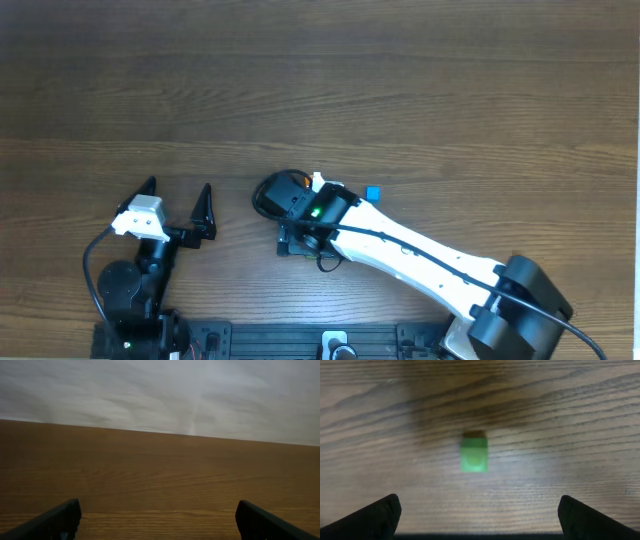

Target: Stack Cubes

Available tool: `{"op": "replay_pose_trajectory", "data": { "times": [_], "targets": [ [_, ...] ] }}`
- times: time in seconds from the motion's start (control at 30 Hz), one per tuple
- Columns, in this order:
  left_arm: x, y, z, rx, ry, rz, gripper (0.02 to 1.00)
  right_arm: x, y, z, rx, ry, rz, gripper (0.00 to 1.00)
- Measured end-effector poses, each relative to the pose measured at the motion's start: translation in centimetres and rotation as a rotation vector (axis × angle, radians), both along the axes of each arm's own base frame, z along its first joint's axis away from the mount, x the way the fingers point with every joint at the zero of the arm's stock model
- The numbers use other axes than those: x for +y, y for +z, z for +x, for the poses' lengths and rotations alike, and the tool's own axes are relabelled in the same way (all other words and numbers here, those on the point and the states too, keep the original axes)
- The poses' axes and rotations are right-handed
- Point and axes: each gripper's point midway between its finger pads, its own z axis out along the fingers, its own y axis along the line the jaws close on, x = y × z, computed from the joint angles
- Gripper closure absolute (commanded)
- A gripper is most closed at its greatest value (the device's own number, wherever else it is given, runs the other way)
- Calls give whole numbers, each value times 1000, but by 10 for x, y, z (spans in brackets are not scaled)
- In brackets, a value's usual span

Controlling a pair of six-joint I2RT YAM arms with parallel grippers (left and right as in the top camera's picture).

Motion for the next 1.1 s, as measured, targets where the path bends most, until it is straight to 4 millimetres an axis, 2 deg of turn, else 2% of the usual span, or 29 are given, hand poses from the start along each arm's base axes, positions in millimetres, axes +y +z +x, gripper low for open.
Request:
{"op": "replay_pose_trajectory", "data": {
  "times": [0.17, 0.37, 0.5, 0.83, 1.1],
  "targets": [
    [0, 0, 0, 0, 0, 0, 18, 7, -14, 4, -4, -6, -16, 7],
    [0, 0, 0, 0, 0, 0, 18, 17, -20, 1, -20, 26, -15, 7],
    [0, 0, 0, 0, 0, 0, 18, 17, -23, -1, -20, 33, -26, 9],
    [0, 0, 0, 0, 0, 0, 18, 12, -44, -4, 20, 30, -92, 7],
    [0, 0, 0, 0, 0, 0, 18, 14, -45, -3, 16, 21, -85, 9]
  ]
}}
